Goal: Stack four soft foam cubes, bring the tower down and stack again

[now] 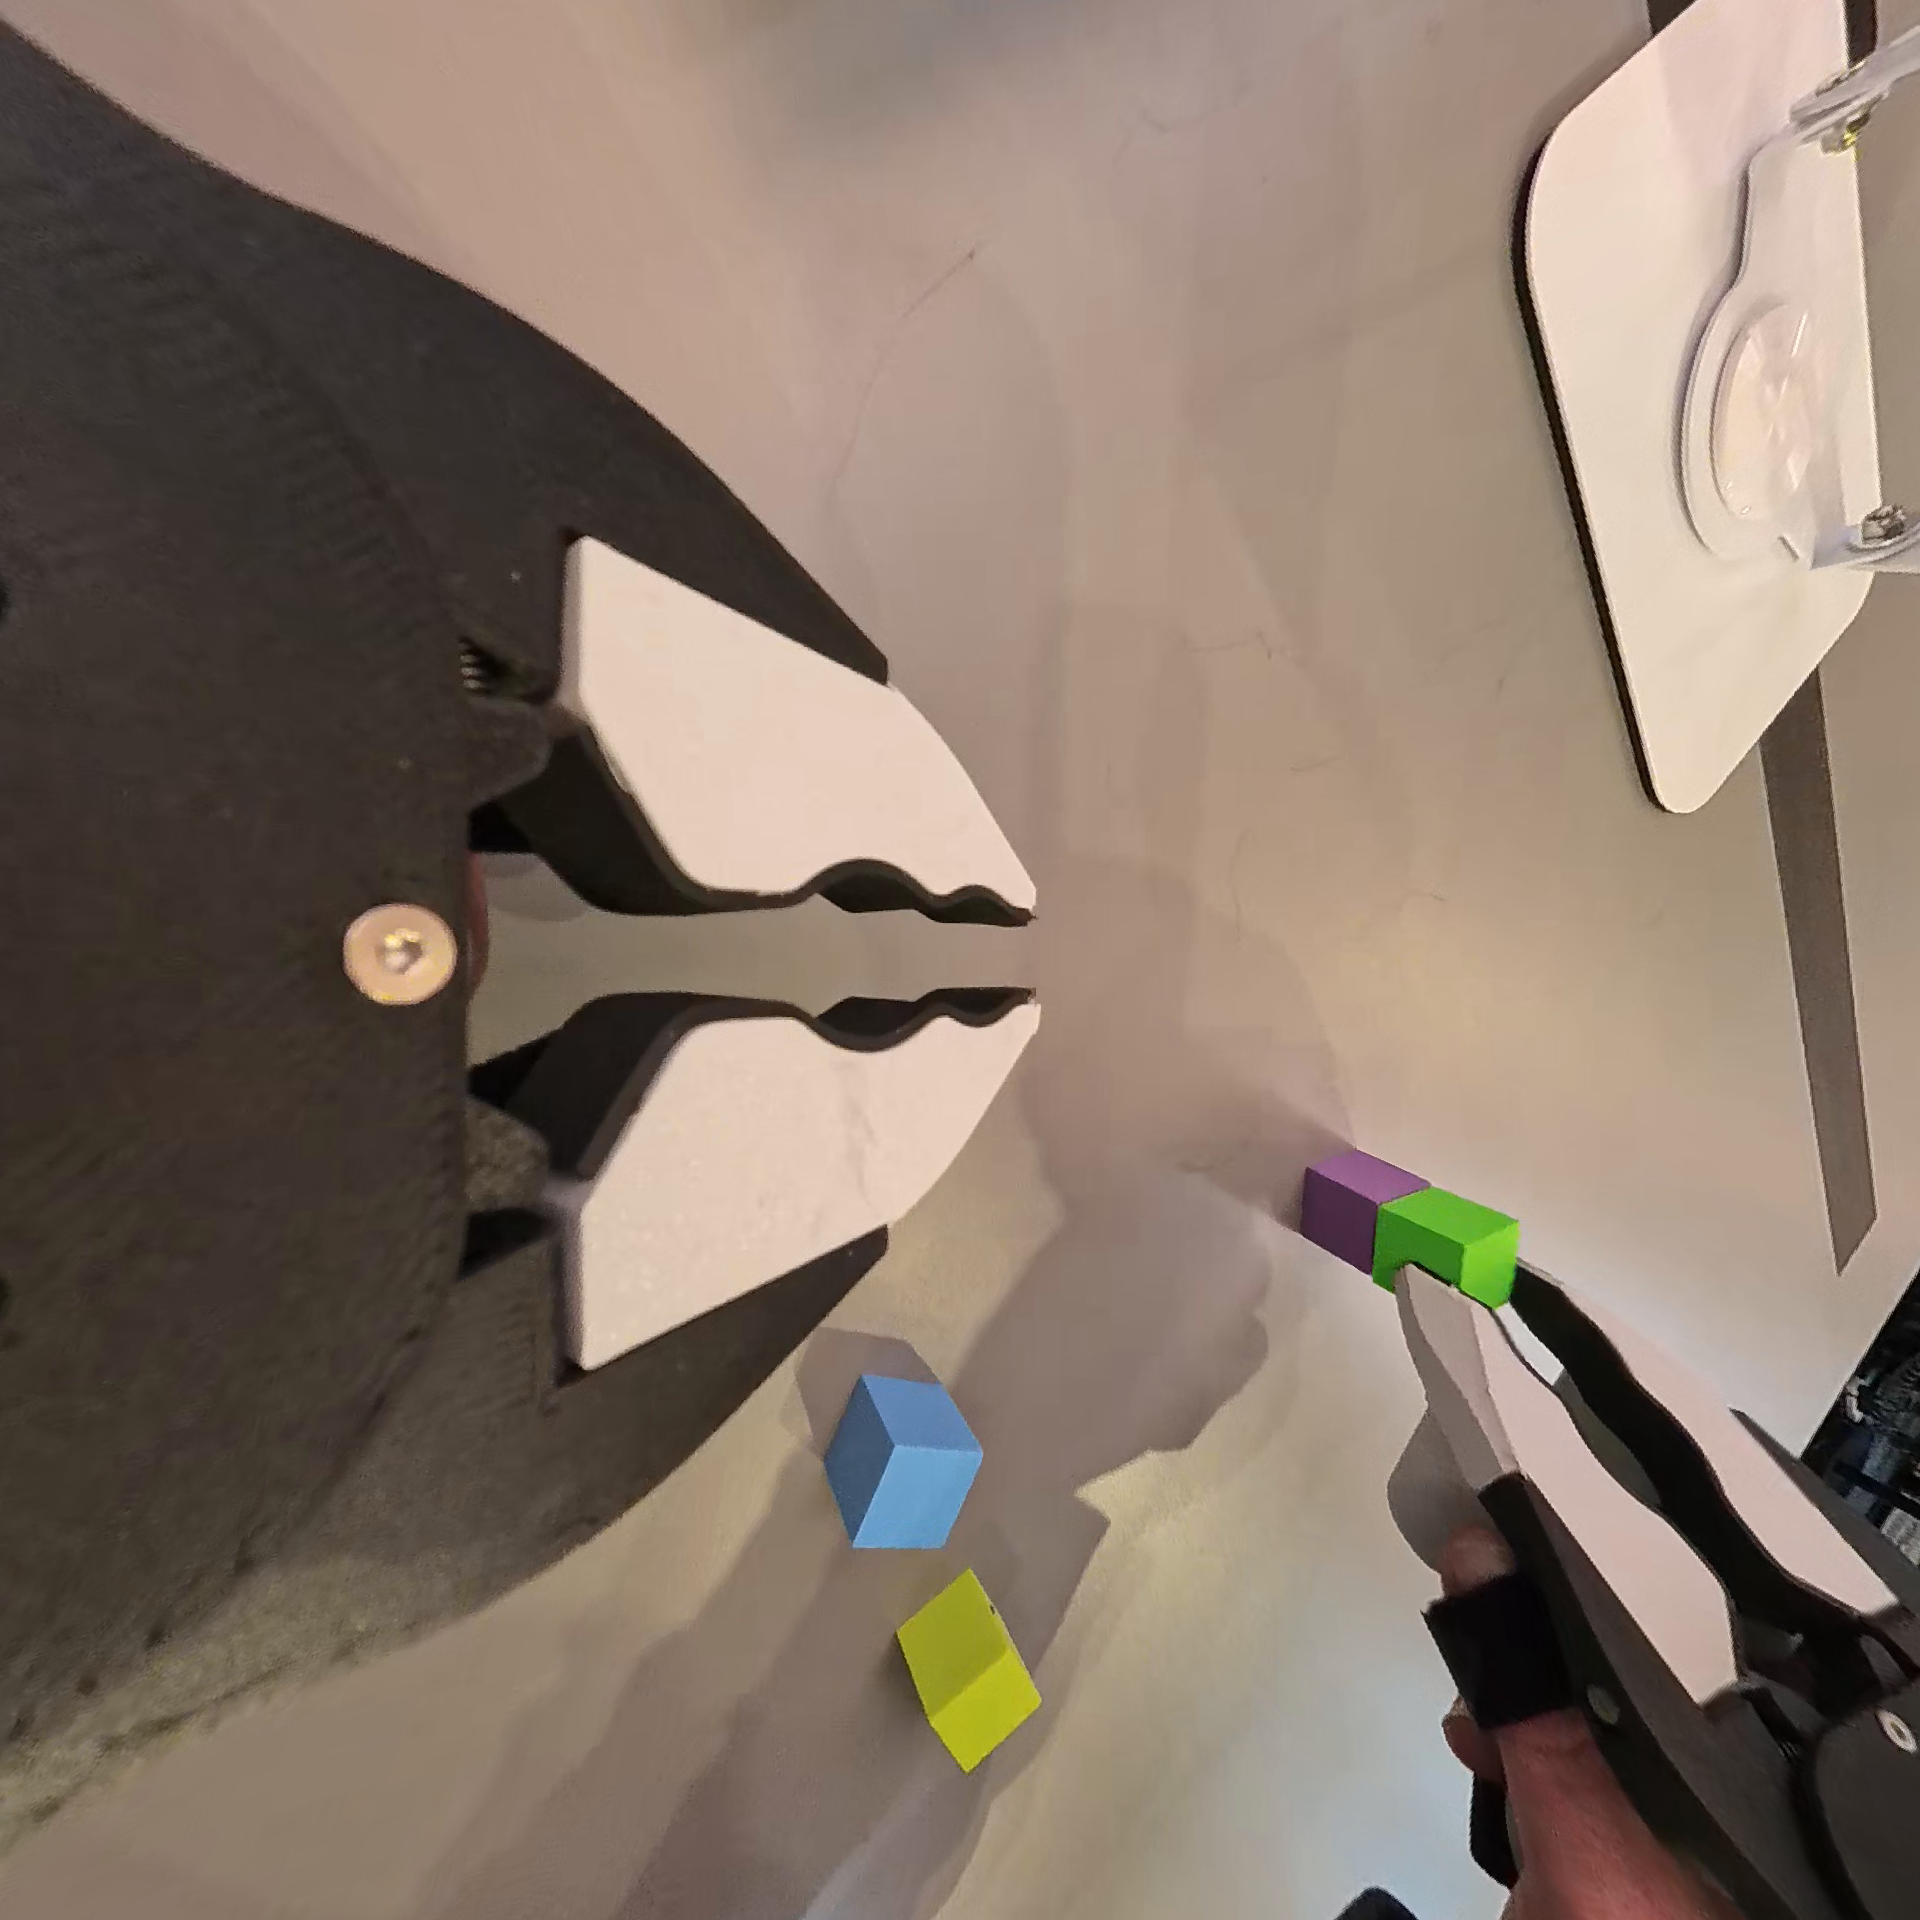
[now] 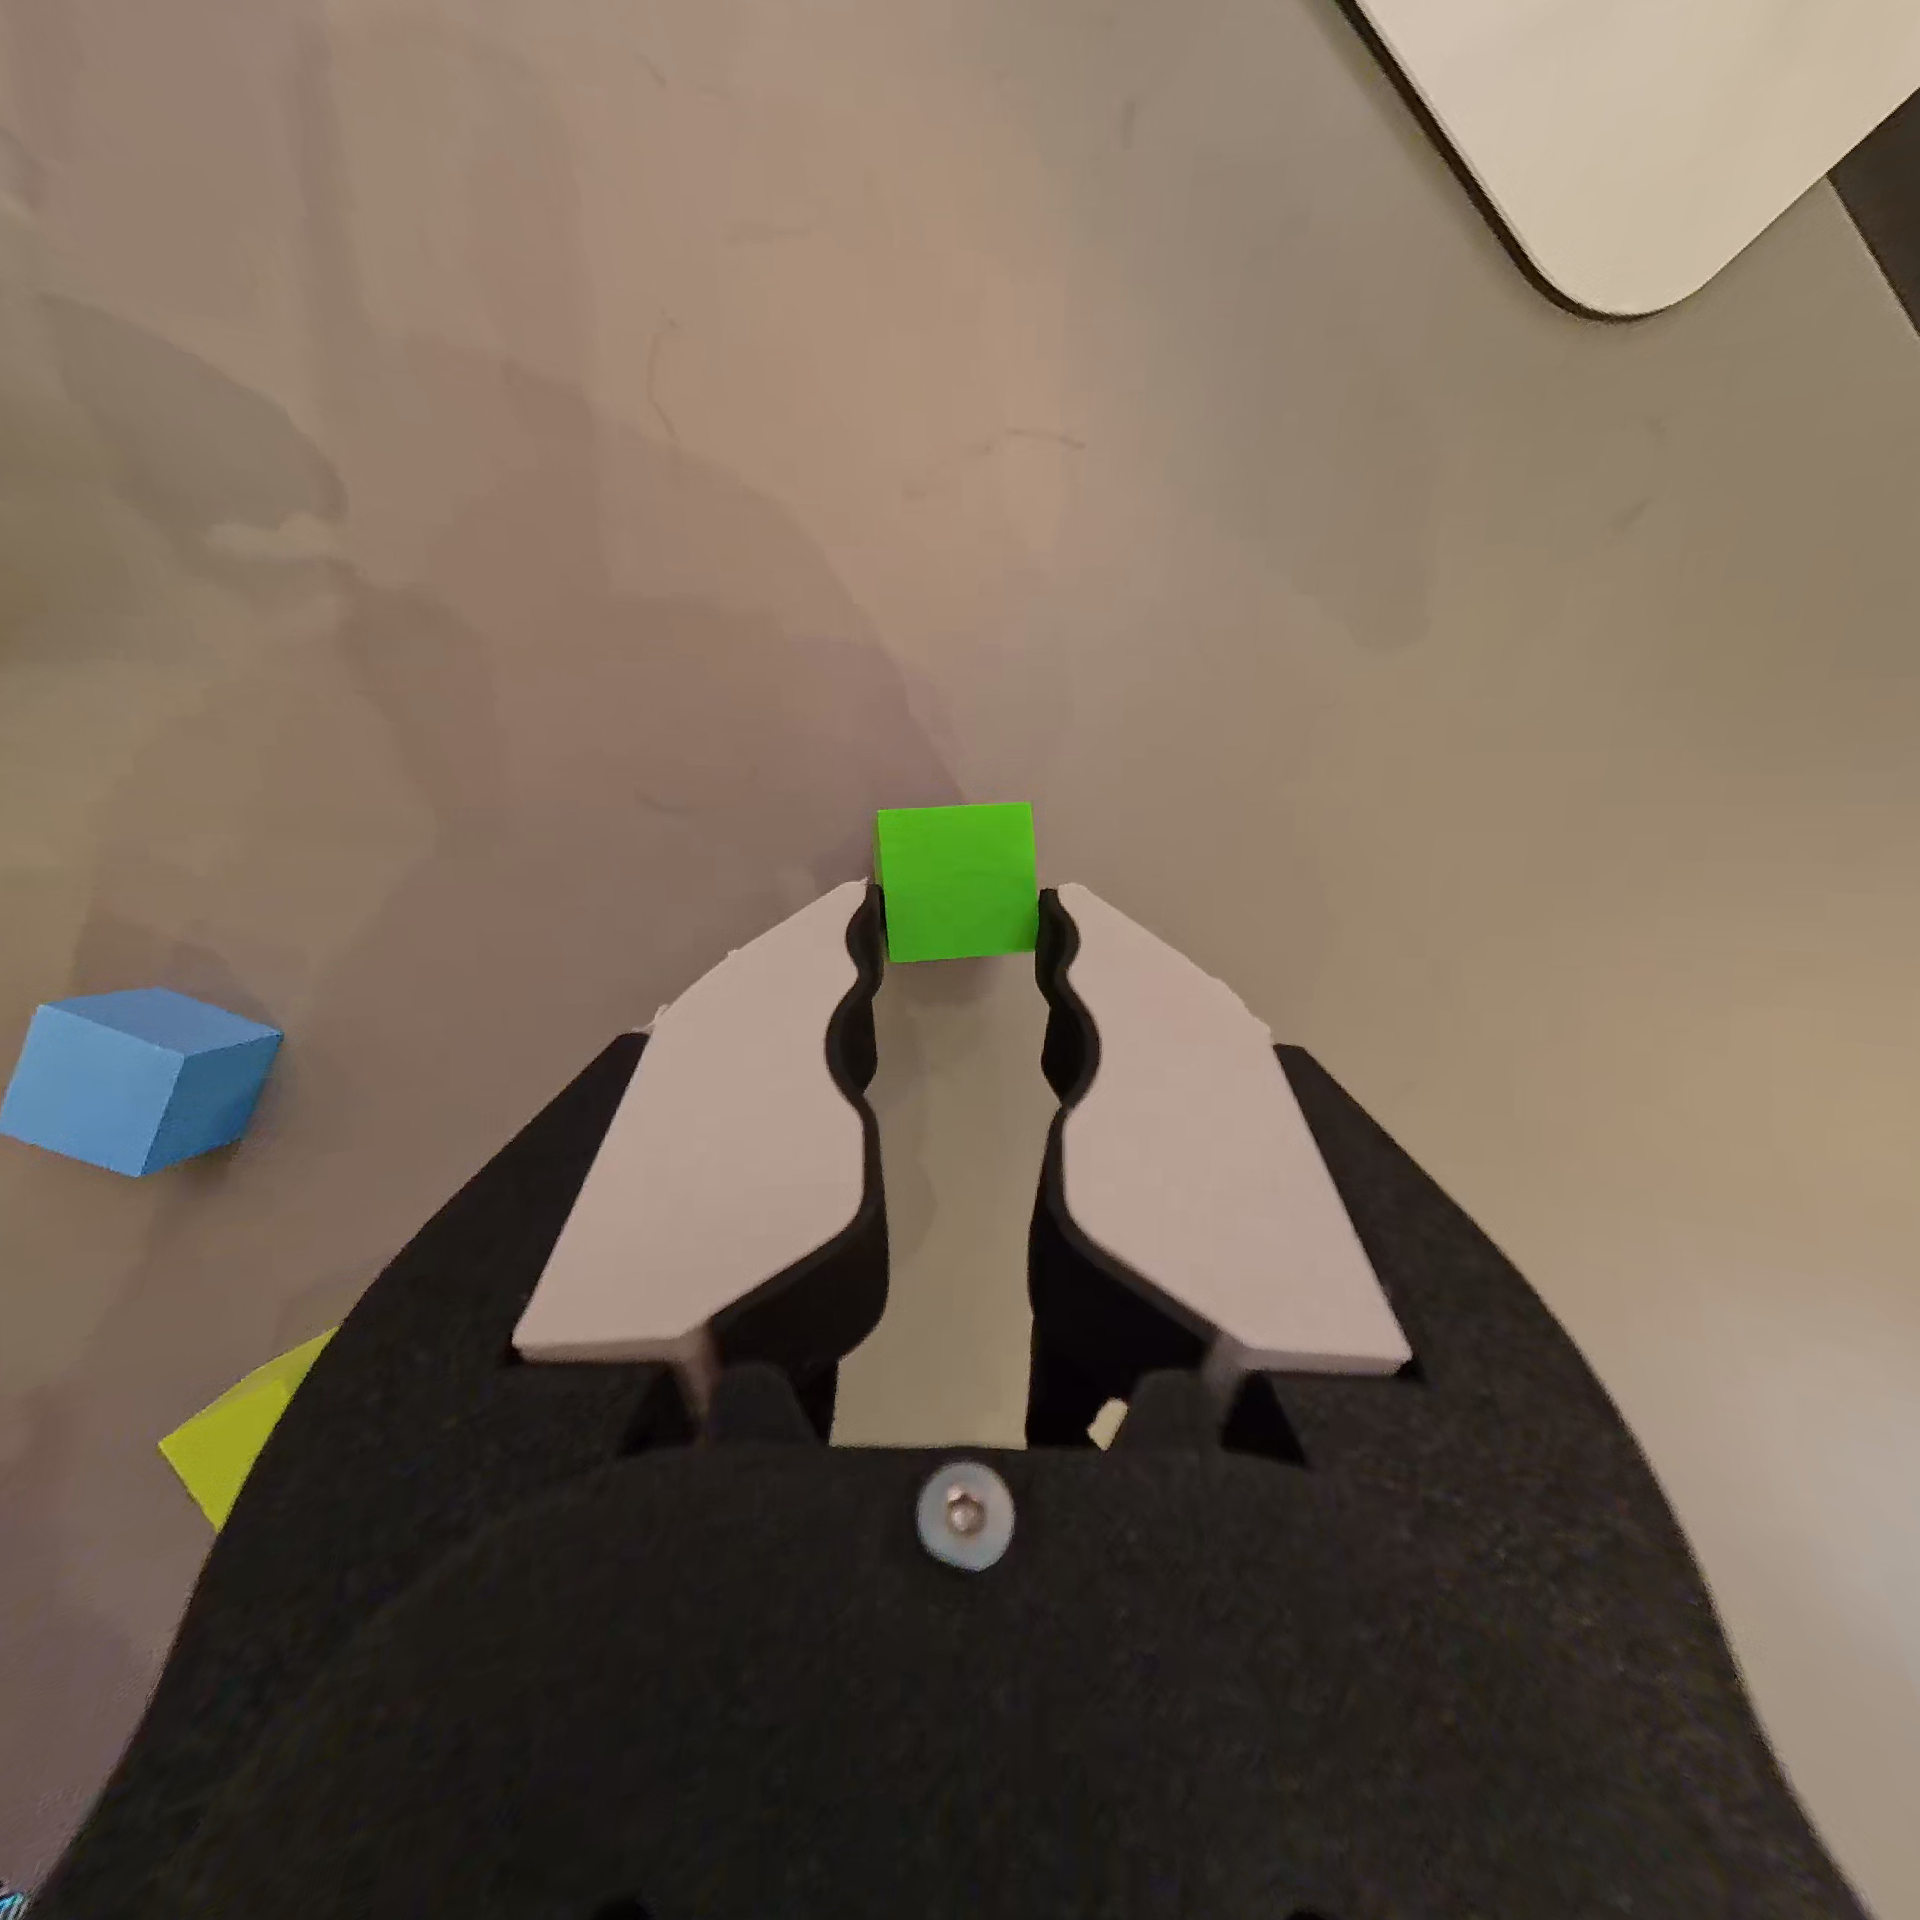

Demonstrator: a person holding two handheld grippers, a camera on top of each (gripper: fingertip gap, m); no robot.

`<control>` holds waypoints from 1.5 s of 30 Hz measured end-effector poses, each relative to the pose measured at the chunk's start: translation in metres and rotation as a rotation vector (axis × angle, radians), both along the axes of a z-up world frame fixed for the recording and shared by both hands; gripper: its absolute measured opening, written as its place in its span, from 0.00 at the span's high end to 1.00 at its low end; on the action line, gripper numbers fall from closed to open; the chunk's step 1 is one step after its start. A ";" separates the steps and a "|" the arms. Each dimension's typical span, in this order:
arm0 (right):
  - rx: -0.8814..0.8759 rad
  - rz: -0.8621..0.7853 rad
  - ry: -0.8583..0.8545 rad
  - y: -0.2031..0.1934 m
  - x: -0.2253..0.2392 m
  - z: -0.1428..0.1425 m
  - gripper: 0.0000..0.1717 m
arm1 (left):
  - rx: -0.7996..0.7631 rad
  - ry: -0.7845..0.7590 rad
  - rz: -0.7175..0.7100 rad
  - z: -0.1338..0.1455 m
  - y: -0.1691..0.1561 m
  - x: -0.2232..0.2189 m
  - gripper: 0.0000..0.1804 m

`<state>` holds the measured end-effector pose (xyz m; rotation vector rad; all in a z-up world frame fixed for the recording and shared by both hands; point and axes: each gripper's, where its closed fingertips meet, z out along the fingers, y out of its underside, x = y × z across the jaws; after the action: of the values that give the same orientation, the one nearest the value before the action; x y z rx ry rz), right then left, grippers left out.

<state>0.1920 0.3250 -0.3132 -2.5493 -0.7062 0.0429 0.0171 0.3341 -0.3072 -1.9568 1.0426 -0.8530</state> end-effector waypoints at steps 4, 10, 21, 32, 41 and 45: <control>0.009 -0.007 -0.007 0.000 -0.001 0.001 0.84 | -0.001 0.004 -0.001 -0.001 0.000 0.000 0.94; 0.018 -0.014 -0.027 0.001 0.000 0.002 0.84 | -0.003 0.006 -0.003 -0.002 -0.001 0.001 0.94; 0.015 -0.028 -0.009 0.003 0.000 0.000 0.84 | -0.006 0.007 -0.007 -0.003 -0.001 0.001 0.94; 0.009 -0.048 0.012 0.002 -0.001 -0.001 0.84 | -0.008 0.010 -0.009 -0.004 -0.002 0.002 0.94; 0.013 -0.070 0.024 0.003 -0.002 -0.002 0.84 | -0.007 0.012 -0.011 -0.005 -0.002 0.002 0.94; 0.019 -0.072 0.002 0.002 0.000 -0.003 0.75 | -0.005 0.012 -0.015 -0.005 -0.003 0.002 0.93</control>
<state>0.1924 0.3274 -0.3165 -2.5544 -0.6105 0.0150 0.0195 0.3312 -0.3117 -1.9633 1.0644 -0.8534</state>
